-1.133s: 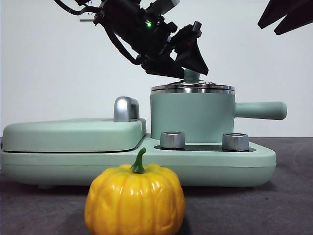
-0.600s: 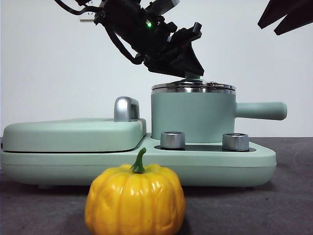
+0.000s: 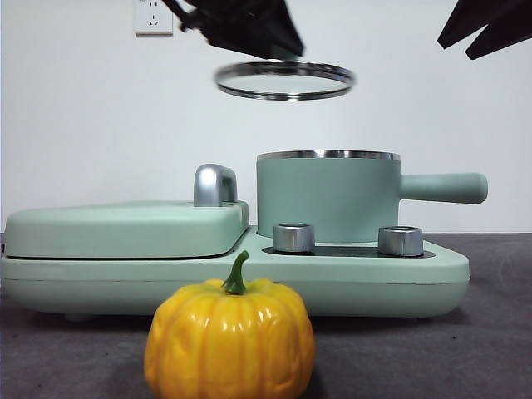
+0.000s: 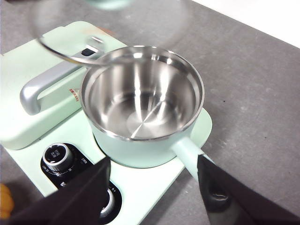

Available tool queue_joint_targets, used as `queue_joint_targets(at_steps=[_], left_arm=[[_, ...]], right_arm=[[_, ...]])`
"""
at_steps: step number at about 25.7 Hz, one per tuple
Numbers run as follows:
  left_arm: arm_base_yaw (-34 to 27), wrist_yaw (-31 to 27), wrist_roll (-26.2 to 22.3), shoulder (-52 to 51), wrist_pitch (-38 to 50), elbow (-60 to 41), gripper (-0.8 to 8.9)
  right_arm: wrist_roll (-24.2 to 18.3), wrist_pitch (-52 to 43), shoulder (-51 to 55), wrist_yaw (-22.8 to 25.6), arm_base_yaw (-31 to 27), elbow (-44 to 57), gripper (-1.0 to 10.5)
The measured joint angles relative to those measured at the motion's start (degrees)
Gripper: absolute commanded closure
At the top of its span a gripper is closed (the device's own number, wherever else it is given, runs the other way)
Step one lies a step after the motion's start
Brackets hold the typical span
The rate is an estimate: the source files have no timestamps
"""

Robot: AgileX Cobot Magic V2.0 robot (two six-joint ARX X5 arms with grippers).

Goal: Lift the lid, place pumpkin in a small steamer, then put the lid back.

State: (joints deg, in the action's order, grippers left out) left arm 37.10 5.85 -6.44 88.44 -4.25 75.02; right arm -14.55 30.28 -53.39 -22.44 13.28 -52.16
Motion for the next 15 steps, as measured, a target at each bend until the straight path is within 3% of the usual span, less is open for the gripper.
queue_joint_targets(at_steps=[15], left_arm=[[-9.5, -0.7, 0.7, -13.5, -18.6, -1.2, 8.02]], right_arm=[[0.0, 0.0, 0.0, -1.9, 7.6, 0.0, 6.5]])
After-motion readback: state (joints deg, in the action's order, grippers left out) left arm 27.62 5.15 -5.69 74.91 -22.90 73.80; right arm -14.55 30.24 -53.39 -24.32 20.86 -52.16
